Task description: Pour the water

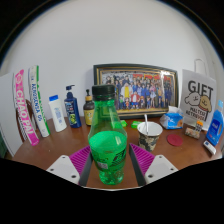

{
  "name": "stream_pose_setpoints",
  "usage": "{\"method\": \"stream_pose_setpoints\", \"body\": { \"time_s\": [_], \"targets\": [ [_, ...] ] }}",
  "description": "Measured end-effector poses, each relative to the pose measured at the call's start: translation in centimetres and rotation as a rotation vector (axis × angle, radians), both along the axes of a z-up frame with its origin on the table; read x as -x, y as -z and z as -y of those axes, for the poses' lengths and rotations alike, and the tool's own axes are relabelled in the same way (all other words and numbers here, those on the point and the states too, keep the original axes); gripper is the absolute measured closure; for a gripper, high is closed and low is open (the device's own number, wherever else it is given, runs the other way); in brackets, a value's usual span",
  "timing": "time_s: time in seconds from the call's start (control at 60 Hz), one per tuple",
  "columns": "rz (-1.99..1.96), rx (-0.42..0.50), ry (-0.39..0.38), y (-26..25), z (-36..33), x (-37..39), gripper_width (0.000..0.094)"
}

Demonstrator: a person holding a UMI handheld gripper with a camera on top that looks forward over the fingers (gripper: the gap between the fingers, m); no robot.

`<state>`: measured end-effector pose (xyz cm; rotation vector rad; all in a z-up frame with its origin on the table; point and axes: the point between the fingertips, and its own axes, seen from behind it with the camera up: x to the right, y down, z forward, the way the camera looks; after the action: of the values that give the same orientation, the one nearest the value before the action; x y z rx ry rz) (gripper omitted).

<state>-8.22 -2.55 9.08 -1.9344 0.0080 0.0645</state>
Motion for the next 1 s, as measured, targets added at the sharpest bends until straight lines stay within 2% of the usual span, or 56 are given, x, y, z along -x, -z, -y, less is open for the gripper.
{"method": "stream_pose_setpoints", "body": {
  "time_s": [0.067,0.133,0.283,0.383,0.4,0.517,0.633,0.767,0.883,1.0],
  "targets": [
    [0.033,-0.029,-0.028,-0.2,-0.3,0.7,0.0374],
    [0.067,-0.051,-0.039,-0.4,-0.5,1.0,0.0401],
    [0.103,-0.085,-0.057,-0.5,-0.7,1.6,0.0552],
    [0.109,-0.071,-0.043,-0.4,-0.7,1.4,0.0595],
    [0.111,-0.066,-0.043,-0.4,-0.8,1.4,0.0624],
    [0.028,-0.081,-0.028,-2.5,-1.6,2.1,0.0626],
    [-0.199,-0.124,-0.015,-6.7,-3.8,3.3,0.0624],
    [-0.602,-0.154,0.011,-11.3,-7.2,4.2,0.0624],
    [-1.061,-0.125,0.052,-13.7,-10.0,4.0,0.0623],
    [-1.360,-0.118,0.108,-13.1,-12.3,1.8,0.0625]
  ]
}}
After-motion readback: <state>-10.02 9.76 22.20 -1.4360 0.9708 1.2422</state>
